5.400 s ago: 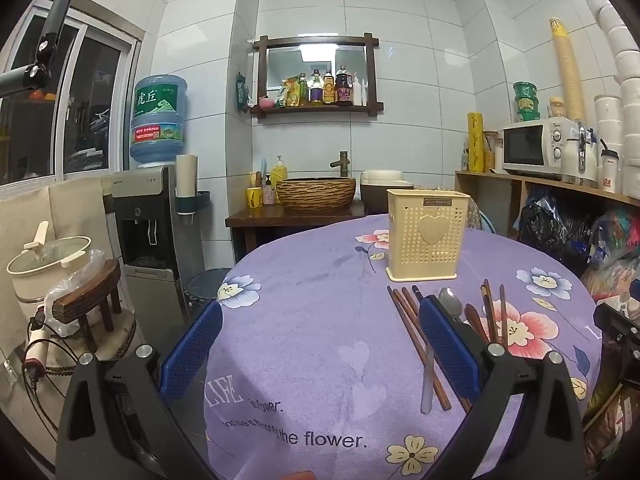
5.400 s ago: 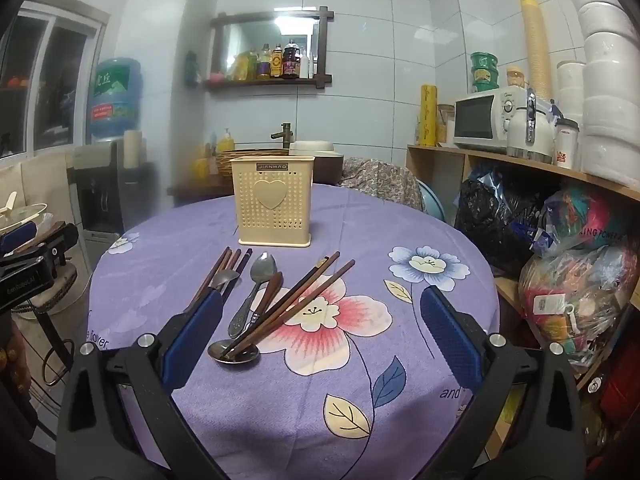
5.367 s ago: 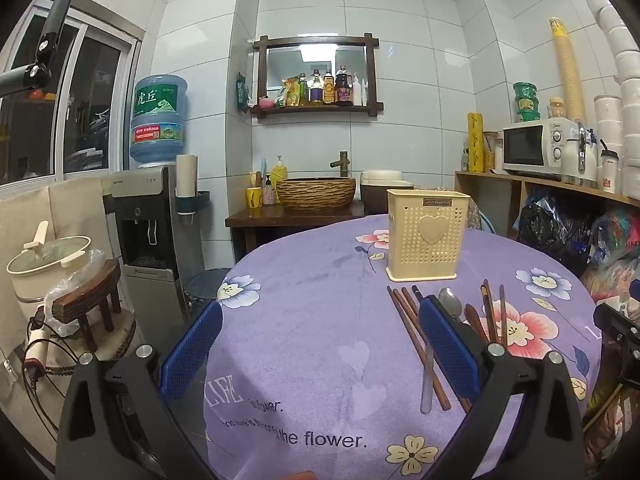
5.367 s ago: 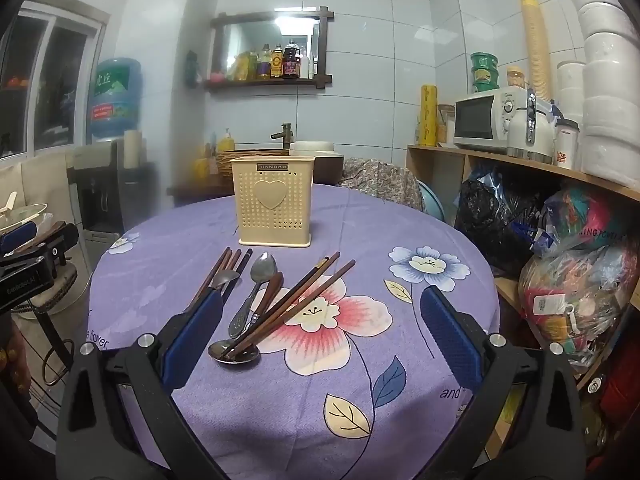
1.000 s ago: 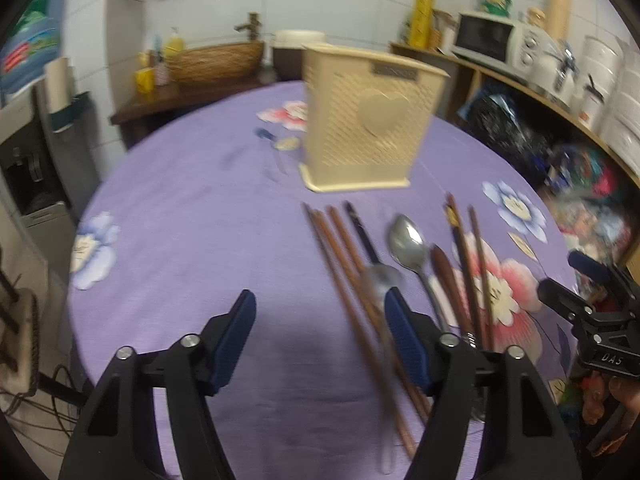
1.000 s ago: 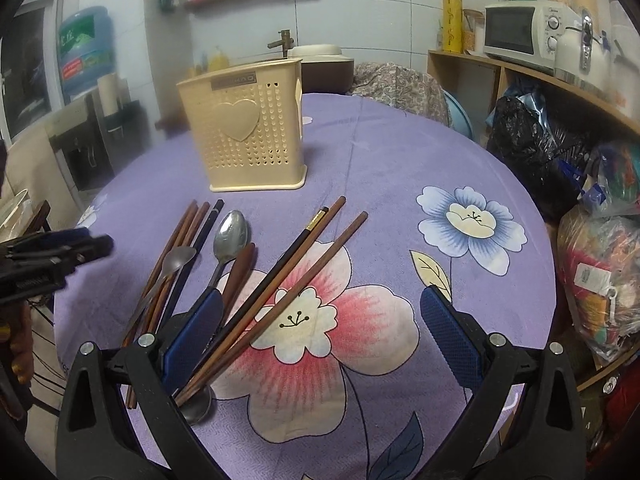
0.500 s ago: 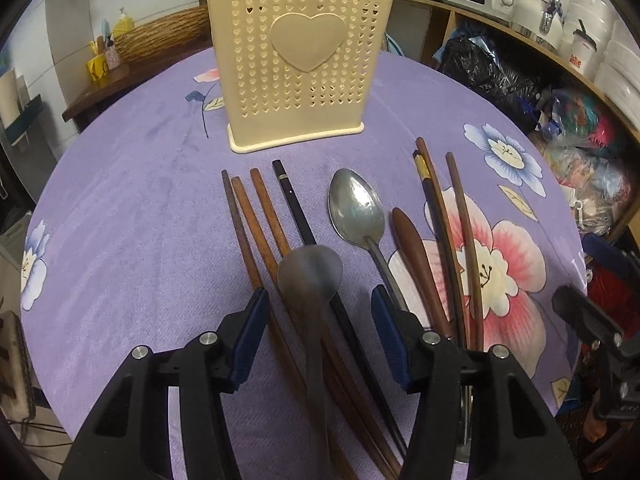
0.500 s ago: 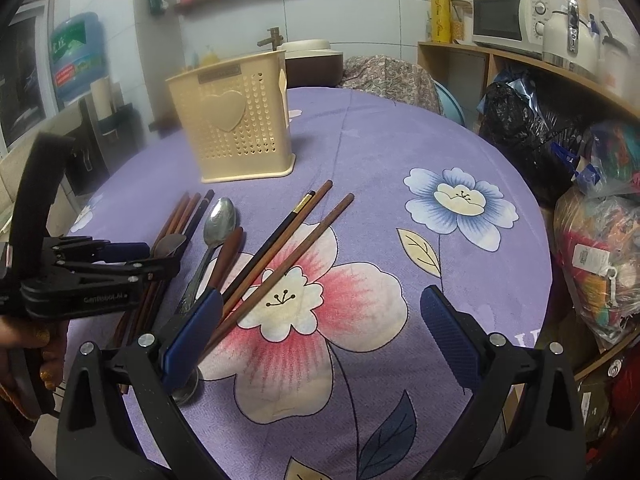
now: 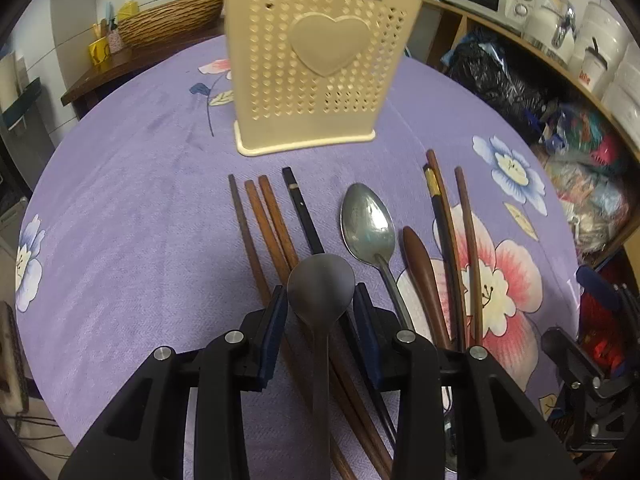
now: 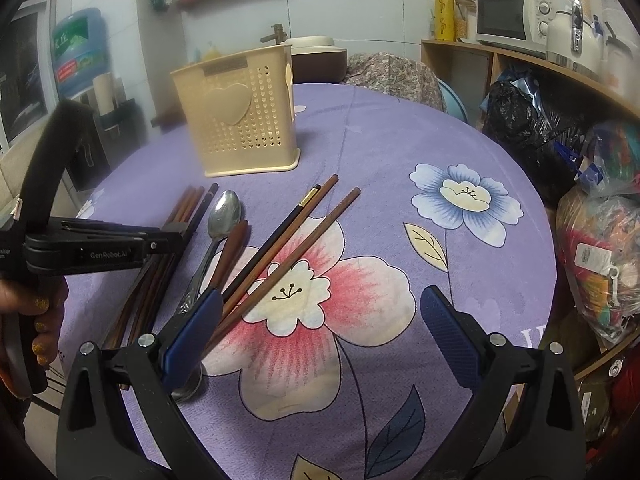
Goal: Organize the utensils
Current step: 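Grasp the grey plastic spoon with the left tool while the right tool grasps a metal spoon, then lift the grey spoon with the left tool while the right tool lifts the metal spoon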
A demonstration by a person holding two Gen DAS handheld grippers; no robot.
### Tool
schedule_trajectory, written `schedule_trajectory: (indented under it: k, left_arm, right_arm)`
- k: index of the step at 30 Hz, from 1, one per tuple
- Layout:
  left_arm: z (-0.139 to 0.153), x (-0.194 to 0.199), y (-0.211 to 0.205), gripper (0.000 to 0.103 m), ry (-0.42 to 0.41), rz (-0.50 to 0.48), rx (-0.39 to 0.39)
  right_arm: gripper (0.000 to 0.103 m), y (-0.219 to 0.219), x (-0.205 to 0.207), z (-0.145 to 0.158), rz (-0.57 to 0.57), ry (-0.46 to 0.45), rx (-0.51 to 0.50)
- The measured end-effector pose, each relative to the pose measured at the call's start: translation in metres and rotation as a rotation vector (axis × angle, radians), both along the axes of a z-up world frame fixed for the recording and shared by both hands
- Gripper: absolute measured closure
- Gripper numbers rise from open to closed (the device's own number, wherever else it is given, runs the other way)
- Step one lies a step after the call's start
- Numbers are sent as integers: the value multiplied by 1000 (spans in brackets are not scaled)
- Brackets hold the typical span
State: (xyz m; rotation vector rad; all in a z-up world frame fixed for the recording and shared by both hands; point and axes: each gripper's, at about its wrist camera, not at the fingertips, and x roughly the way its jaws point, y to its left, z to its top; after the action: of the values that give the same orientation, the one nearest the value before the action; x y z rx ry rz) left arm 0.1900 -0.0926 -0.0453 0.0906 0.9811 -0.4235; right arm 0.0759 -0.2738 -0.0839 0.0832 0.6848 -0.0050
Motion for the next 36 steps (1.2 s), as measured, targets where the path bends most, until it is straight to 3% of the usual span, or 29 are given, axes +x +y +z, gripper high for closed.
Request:
schedule_trajectory:
  k: [9, 17, 25, 31, 34, 36]
  left_arm:
    - [21, 8, 61, 68, -50, 146, -84]
    - [39, 9, 89, 68, -112, 222, -130]
    - [52, 3, 94, 68, -187, 244, -147]
    - [52, 1, 97, 68, -192, 247, -160]
    - [52, 0, 99, 68, -195, 246, -163]
    - [53, -1, 98, 68, -200, 244, -162]
  right_arm:
    - [5, 11, 16, 7, 64, 10, 35]
    - [6, 55, 68, 13, 200, 62, 37]
    - [32, 80, 124, -6, 172, 182, -22]
    - [37, 92, 137, -16, 157, 230, -42]
    - [48, 94, 142, -22, 144, 248, -49]
    - [51, 93, 144, -23, 134, 245, -62]
